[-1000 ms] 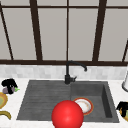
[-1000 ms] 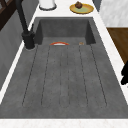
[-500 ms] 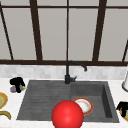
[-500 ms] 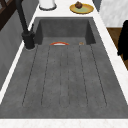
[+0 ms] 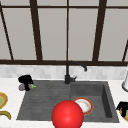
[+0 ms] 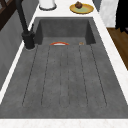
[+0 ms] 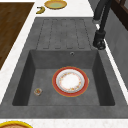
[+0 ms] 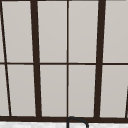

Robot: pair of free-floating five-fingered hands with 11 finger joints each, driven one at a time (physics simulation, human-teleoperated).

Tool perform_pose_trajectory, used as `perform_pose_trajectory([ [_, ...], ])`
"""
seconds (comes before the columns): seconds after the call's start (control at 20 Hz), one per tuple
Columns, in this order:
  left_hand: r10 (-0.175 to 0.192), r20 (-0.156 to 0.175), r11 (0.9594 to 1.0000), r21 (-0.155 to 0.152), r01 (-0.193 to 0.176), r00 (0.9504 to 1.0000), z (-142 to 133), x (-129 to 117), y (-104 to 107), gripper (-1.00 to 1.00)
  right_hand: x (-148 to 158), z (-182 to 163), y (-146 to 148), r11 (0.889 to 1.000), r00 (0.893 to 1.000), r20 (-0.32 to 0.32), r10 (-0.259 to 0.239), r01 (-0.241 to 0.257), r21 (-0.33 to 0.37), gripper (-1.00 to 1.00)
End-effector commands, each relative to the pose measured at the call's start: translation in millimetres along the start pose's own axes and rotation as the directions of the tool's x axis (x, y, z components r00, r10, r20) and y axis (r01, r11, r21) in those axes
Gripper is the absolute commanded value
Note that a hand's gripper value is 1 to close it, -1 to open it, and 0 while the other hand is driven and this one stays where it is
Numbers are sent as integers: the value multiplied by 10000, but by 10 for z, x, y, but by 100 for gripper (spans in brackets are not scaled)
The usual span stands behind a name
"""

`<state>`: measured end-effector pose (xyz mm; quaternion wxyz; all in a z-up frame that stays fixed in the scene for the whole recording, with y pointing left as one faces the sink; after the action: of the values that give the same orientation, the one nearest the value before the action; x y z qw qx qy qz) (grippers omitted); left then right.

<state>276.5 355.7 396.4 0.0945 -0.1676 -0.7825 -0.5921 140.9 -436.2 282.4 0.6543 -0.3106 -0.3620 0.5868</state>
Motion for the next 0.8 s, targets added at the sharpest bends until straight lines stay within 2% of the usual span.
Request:
perform_pose_trajectory([
  [0.0, -254, 0, 9994, -213, 254, 9997, -307, 27, 15, 100, 0, 0, 0, 10000, 10000, 0, 0, 0, 0, 0],
  [0.35, -276, -63, 9990, -348, 274, 9996, -823, 26, -74, 100, 0, 0, 0, 10000, 10000, 0, 0, 0, 0, 0],
  [0.6, -161, -126, 9991, -382, 156, 9998, -1161, 127, -247, 100, 0, 0, 0, 10000, 10000, 0, 0, 0, 0, 0],
  [0.75, -213, -160, 9989, -423, 206, 9996, -1372, 154, -333, 100, 0, 0, 0, 10000, 10000, 0, 0, 0, 0, 0],
])
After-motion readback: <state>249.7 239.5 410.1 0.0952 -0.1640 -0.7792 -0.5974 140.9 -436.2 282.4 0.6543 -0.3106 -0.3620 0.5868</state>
